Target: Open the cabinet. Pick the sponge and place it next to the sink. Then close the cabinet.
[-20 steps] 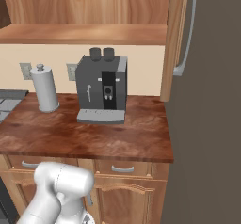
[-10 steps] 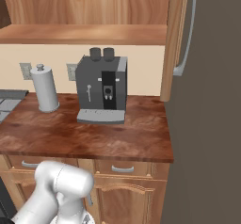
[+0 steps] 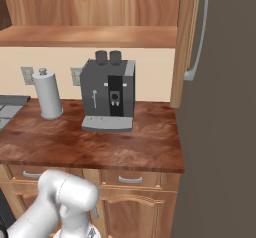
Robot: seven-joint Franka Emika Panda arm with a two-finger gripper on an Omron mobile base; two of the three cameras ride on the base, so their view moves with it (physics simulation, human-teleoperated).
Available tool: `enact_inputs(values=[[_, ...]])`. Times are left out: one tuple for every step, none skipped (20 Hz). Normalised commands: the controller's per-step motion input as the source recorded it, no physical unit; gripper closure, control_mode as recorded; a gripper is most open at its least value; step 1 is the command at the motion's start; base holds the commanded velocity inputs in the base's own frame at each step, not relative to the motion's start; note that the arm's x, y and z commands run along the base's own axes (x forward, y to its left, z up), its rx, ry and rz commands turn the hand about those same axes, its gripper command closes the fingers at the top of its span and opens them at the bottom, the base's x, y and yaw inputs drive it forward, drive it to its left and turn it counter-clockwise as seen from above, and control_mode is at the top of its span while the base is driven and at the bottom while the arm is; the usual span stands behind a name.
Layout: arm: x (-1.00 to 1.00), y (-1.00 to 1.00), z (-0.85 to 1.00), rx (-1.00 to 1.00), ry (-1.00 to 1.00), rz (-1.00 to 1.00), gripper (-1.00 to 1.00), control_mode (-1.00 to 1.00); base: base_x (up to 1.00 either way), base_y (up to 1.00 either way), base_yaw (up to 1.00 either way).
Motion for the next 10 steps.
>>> enact_inputs(values=[[0.46,0.28,-0.32,0.0,0.0,-0.12,-1.0,-1.0,0.0,0.0,0.0],[0.39,0.33,-0.23,0.0,0.0,-0.13,-1.0,-1.0,0.0,0.0,0.0],[0.29,0.35,-0.2,0.0,0.0,-0.15,-1.0,-1.0,0.0,0.0,0.0],[0.18,0.35,-0.17,0.0,0.0,-0.16,-1.0,-1.0,0.0,0.0,0.0],[0.1,0.35,-0.08,0.0,0.0,-0.18,-1.0,-1.0,0.0,0.0,0.0],[0.0,0.4,-0.04,0.0,0.0,-0.2,-1.0,-1.0,0.0,0.0,0.0],[0.0,0.4,0.0,0.0,0.0,-0.21,-1.0,-1.0,0.0,0.0,0.0],[0.0,0.42,0.0,0.0,0.0,-0.22,-1.0,-1.0,0.0,0.0,0.0],[0.0,0.46,0.0,0.0,0.0,-0.22,-1.0,-1.0,0.0,0.0,0.0],[0.0,0.46,0.0,0.0,0.0,-0.22,-1.0,-1.0,0.0,0.0,0.0]])
